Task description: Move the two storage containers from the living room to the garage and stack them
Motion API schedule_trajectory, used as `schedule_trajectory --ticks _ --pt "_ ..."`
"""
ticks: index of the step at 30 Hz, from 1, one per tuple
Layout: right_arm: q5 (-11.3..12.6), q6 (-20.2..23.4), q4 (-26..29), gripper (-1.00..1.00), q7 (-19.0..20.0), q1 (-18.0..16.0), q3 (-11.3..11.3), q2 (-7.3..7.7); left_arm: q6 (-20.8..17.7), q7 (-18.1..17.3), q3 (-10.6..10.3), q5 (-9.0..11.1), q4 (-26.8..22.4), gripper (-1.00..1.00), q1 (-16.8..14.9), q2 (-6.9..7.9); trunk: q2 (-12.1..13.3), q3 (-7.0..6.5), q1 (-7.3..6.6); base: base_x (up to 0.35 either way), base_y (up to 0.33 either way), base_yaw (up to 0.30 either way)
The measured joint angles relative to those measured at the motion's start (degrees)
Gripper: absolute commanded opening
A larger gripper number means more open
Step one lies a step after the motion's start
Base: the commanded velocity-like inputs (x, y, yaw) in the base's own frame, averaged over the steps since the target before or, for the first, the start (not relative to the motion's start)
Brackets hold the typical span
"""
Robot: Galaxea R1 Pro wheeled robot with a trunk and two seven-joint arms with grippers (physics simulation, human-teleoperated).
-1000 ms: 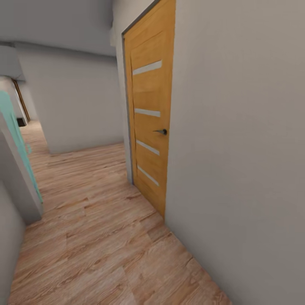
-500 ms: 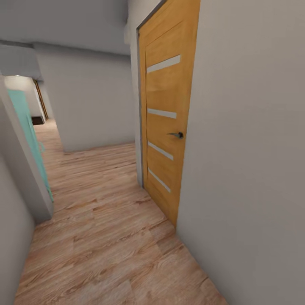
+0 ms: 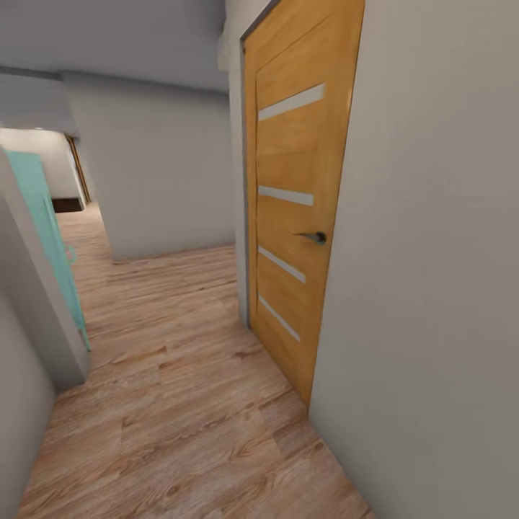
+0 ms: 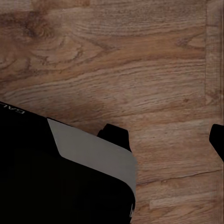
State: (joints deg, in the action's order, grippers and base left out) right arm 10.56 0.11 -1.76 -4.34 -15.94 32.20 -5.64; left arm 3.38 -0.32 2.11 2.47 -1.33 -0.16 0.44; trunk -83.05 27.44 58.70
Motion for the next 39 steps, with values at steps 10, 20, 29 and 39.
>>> schedule_trajectory --ticks 10,20,29,39 --pt "-0.01 -0.03 0.02 1.0 -0.02 0.0 0.03 0.24 0.0 0.0 0.0 0.0 0.0 1.0 0.0 0.0 0.0 0.0 0.0 0.322 0.0 0.263" --pt "-0.01 -0.03 -0.01 1.0 -0.02 0.0 0.01 0.28 0.0 0.0 0.0 0.0 0.0 1.0 0.01 0.01 0.0 0.0 0.0 0.322 0.0 0.269" --pt "-0.01 -0.03 -0.01 1.0 -0.02 0.0 0.05 0.26 0.0 0.0 -0.02 0.0 0.0 1.0 0.01 0.03 0.0 0.0 0.0 0.322 0.0 0.269" --pt "0.0 -0.03 0.02 1.0 -0.02 0.0 0.02 0.27 0.0 0.0 -0.04 0.0 0.0 1.0 0.0 0.0 0.0 0.0 0.0 0.322 0.0 0.226"
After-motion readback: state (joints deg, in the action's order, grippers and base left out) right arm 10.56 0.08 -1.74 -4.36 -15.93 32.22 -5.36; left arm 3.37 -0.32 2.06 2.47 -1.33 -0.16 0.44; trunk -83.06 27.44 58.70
